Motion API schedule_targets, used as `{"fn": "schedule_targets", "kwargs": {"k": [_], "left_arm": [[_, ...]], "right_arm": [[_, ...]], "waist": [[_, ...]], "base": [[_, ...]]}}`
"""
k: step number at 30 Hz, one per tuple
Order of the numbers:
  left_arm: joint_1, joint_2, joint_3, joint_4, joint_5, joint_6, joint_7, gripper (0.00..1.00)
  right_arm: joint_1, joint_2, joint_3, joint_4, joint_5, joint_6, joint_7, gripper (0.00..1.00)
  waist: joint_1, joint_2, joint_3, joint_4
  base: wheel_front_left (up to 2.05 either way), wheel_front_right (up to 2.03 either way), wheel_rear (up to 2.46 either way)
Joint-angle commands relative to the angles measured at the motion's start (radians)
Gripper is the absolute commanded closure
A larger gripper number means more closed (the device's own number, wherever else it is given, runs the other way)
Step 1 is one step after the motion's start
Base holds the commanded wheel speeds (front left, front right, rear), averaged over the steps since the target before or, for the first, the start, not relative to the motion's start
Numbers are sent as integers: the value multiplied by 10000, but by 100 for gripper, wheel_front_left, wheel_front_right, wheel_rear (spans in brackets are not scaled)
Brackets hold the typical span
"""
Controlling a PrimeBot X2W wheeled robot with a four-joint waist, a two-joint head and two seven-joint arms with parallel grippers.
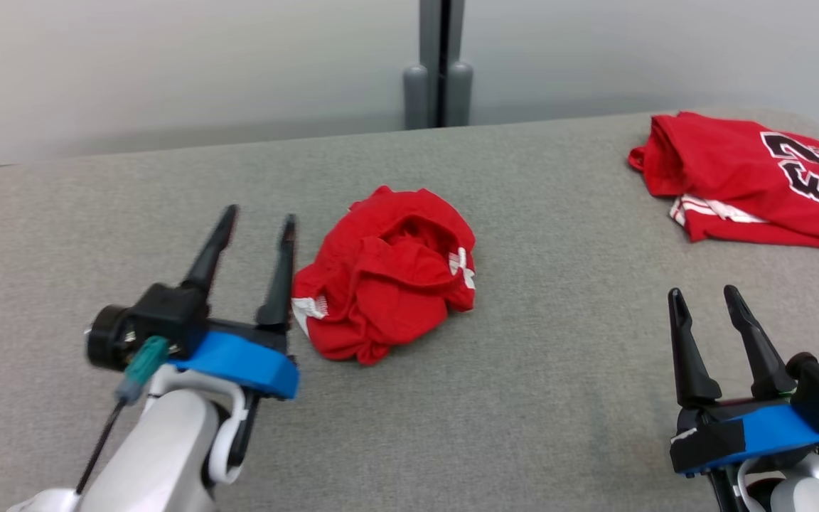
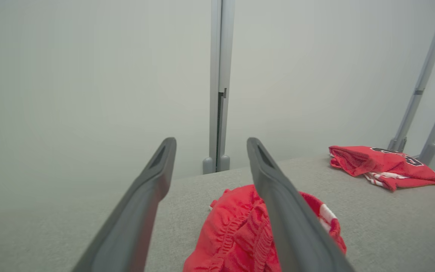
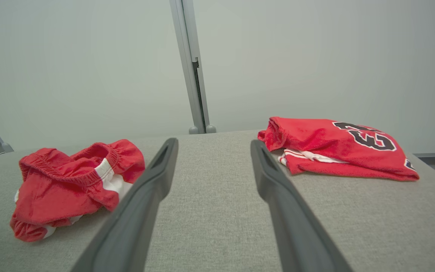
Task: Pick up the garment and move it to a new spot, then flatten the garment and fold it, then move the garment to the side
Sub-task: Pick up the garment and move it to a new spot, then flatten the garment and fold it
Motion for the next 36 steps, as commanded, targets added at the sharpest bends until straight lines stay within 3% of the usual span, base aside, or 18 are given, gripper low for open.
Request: {"fn": "schedule_targets", "kwargs": {"k": [1,7,18,26,36], "left_arm": [[149,59,76,-59,16,65,-51,0],[1153,523,1263,-1056,82,696,-105,0],[2868,421,2890,-2112,475,896,-111,0],[4004,-202,4126,-2421,1061,416,-112,0],[4497,-843,4527,-1919,1941,-397,-113,0]], "right_arm": [[142,-8,-17,-31,-37,1,40,0],[399,-8,-149,-102,-55,1,162,0],[646,-8,-278,-141,-73,1,292,0],[906,-8,-299,-95,-53,3,367,0],[1247,-8,-240,176,-96,1,496,0]], "waist": [[0,0,-21,35],[0,0,-397,555],[0,0,-714,957],[0,0,-1009,1087],[0,0,-1297,1181]], "base": [[0,0,0],[0,0,0],[0,0,0],[0,0,0],[0,0,0]]}}
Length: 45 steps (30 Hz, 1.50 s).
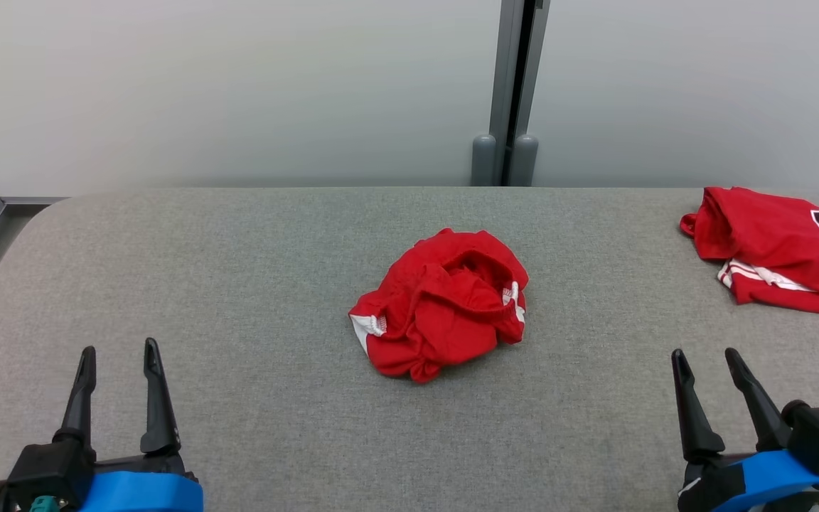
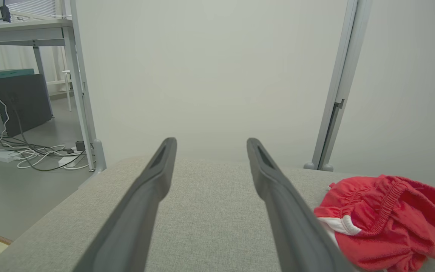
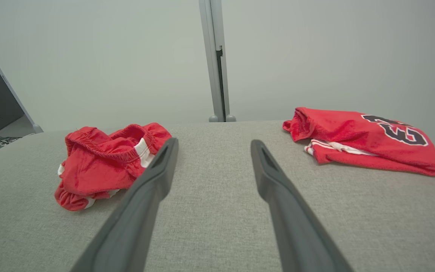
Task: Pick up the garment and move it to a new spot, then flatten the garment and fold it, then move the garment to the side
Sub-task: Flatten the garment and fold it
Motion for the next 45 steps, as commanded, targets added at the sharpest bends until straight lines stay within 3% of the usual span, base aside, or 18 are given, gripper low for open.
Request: {"fn": "schedule_targets", "kwargs": {"k": [1,20,45], "left_arm": [[87,-44,57,45,91,-63,-40,0],[4,-528,697,467,856,-759,-41,0],[-235,-703,916,843,1404,-1040,-41,0]], "right_arm": [[183,-8,-4,53,-36,1,2,0],[309,-8,36,251,23,1,-86,0],[-249,-8,196,468,-87,1,-2,0]], "waist": [[1,0,-6,10],[1,0,-75,-49],[1,0,-60,-25]], "base": [[0,0,0],[0,0,0],[0,0,0]]}}
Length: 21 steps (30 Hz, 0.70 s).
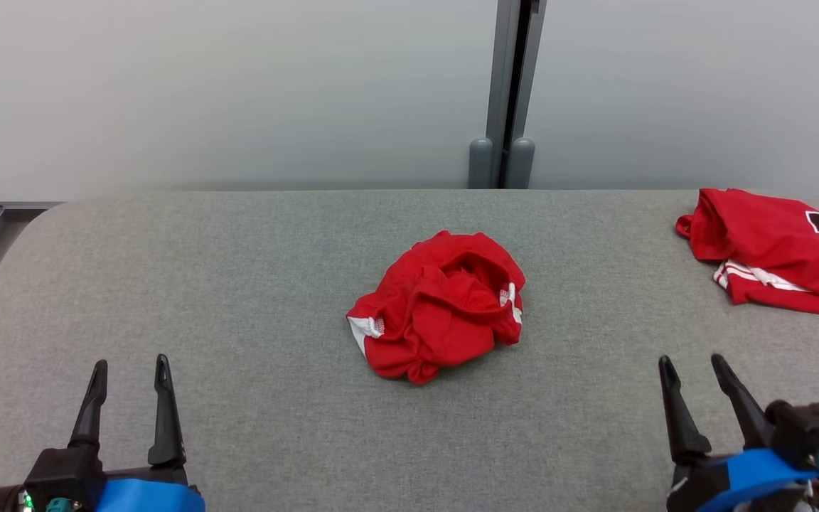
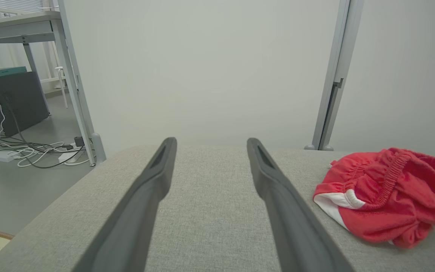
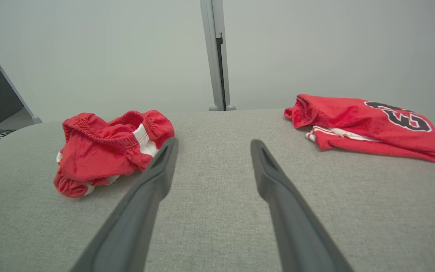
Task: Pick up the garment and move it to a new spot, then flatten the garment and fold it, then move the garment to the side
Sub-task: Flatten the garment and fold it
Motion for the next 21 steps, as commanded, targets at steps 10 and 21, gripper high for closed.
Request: {"fn": "schedule_targets", "kwargs": {"k": [10,21], "left_arm": [[-560,-159,-171,49,148,-143,-41,0],[-1108,-441,-451,165,94,-250,-41,0]], "right_arm": [[-2520,-8,1044,485,-523,1,508,0],[-5183,-12,1289,3172,-1256,1,1246,0]], "waist": [[-1,0,409,451],[-1,0,1213,1402]], "base": [[0,0,0],[0,0,0]]}}
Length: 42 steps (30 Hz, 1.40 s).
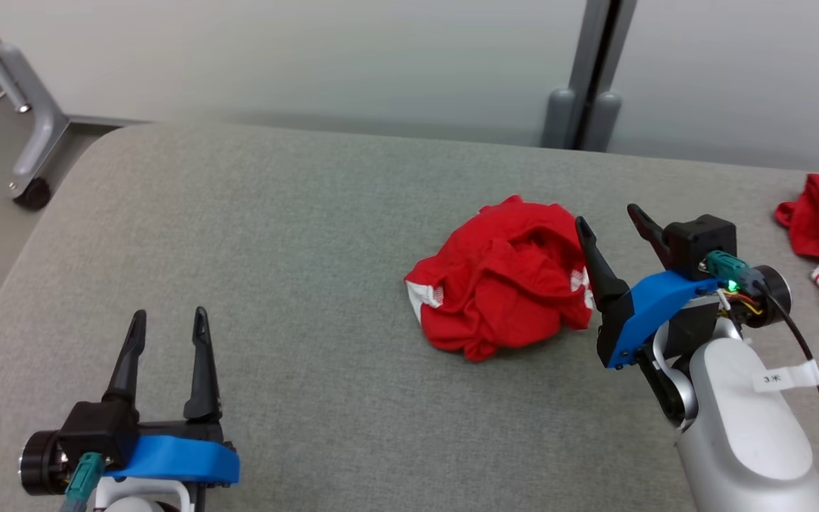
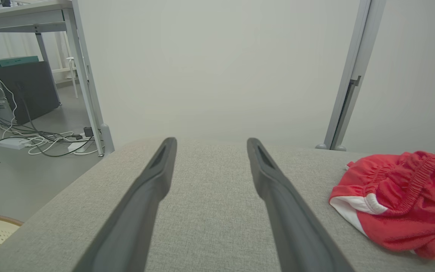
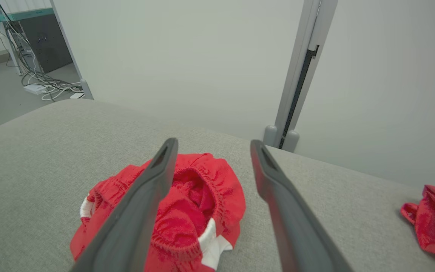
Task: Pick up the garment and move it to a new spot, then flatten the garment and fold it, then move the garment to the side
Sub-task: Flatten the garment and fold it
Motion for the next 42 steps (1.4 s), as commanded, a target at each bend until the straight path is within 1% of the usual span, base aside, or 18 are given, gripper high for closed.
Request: {"fn": "schedule_targets", "kwargs": {"k": [1,6,9,14,15,16,18,23,28,31,34,39,42], "left_arm": [[-157,-44,-29,10,13,-23,-41,0],[-420,-135,-165,81,-16,-60,-42,0],[-499,-176,-213,149,-9,-83,-42,0],[-533,-223,-195,224,16,-87,-42,0],[-530,-228,-208,245,29,-97,-42,0],[-523,-232,-216,274,46,-107,-42,0],[-515,-242,-219,310,57,-126,-42,0],[-448,-258,-239,384,93,-151,-42,0],[-312,-270,-195,414,109,-185,-42,0],[-245,-276,-170,385,117,-188,-42,0],[-200,-284,-151,335,121,-191,-42,0],[-162,-289,-168,295,74,-210,-42,0],[-159,-289,-185,284,43,-225,-42,0]], "right_arm": [[-132,-16,-40,167,-87,1,40,0],[-549,-34,-526,1713,-622,1,195,0],[-502,-29,-826,2603,-869,1,185,0],[-162,-22,-1065,3650,-792,1,-48,0],[-133,-20,-1017,3846,-689,1,-75,9],[-163,-20,-939,4033,-525,1,-145,47],[-281,-20,-798,4313,-306,1,-338,100],[-551,-18,-165,4575,492,1,-1005,100],[-414,-12,966,4017,1306,1,-1465,100],[-233,-14,1822,3288,1760,1,-1531,100],[35,-16,2820,2366,2229,1,-1355,100],[489,-21,4625,751,2742,1,-828,100],[853,-25,5622,109,3070,1,-490,100]], "waist": [[-1,0,247,246],[-1,0,598,591],[-1,0,651,705],[-1,0,593,734],[-1,0,568,721],[-1,0,528,700],[-1,0,468,641],[-1,0,271,476],[-1,0,90,373],[-1,0,33,333],[-1,0,-1,305],[-1,0,26,311],[-1,0,40,331]], "base": [[0,0,0],[0,0,0],[0,0,0],[0,0,0],[0,0,0],[0,0,0],[0,0,0],[0,0,0],[0,0,0],[0,0,0],[0,0,0],[0,0,0],[0,0,0]]}}
